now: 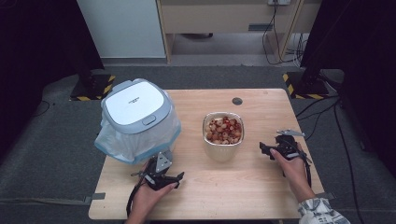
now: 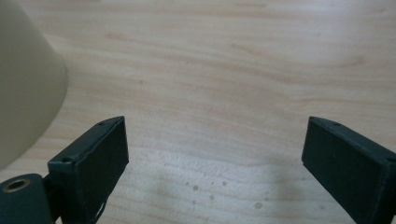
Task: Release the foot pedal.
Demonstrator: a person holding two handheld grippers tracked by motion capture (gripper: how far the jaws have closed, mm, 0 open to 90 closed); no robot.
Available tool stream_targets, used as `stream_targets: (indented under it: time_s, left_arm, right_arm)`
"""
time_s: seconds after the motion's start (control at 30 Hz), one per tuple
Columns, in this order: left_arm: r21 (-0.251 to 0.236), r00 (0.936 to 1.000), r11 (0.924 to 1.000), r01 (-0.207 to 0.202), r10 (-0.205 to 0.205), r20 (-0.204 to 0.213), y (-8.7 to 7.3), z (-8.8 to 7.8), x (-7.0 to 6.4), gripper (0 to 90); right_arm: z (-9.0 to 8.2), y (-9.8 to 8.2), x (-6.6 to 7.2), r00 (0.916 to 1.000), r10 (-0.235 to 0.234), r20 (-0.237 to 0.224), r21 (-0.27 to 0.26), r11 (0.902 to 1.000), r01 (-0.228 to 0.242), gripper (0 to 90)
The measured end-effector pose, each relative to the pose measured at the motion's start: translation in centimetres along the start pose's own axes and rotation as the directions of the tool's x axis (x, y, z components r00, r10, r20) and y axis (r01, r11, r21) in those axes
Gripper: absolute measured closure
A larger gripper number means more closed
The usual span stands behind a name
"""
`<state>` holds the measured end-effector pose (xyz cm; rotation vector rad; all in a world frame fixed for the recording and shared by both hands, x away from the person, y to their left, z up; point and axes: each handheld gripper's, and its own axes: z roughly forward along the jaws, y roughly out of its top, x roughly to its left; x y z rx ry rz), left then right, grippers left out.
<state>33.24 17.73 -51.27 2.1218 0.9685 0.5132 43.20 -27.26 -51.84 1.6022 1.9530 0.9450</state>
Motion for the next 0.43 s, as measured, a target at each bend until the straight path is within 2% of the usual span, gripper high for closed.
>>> stream_targets:
  time_s: [0.1, 0.23, 0.3, 0.43]
  left_arm:
    - [0.006, 0.9999, 0.9999, -0.01, 0.009, 0.004, 0.0, 0.0, -0.1, 13.4]
    - [0.021, 0.9997, 0.9995, -0.023, 0.023, 0.012, 0.0, 0.2, -0.3, 13.9]
    - [0.025, 0.9995, 0.9992, -0.031, 0.03, 0.007, 0.0, 0.2, -0.3, 14.2]
    - [0.025, 0.9995, 0.9992, -0.032, 0.031, 0.008, 0.0, 0.2, -0.3, 14.4]
  right_arm:
    - [0.7, -0.5, 0.5, 0.9999, -0.008, 0.009, 0.035, 0.9994, 0.008, 7.6]
    - [1.3, -1.2, 1.2, 0.9992, -0.036, 0.019, 0.053, 0.998, 0.035, 6.3]
    - [1.5, -1.6, 1.6, 0.9963, -0.072, 0.047, 0.041, 0.9967, 0.07, 5.8]
    - [1.5, -1.7, 1.8, 0.9955, -0.081, 0.049, 0.037, 0.9962, 0.079, 5.4]
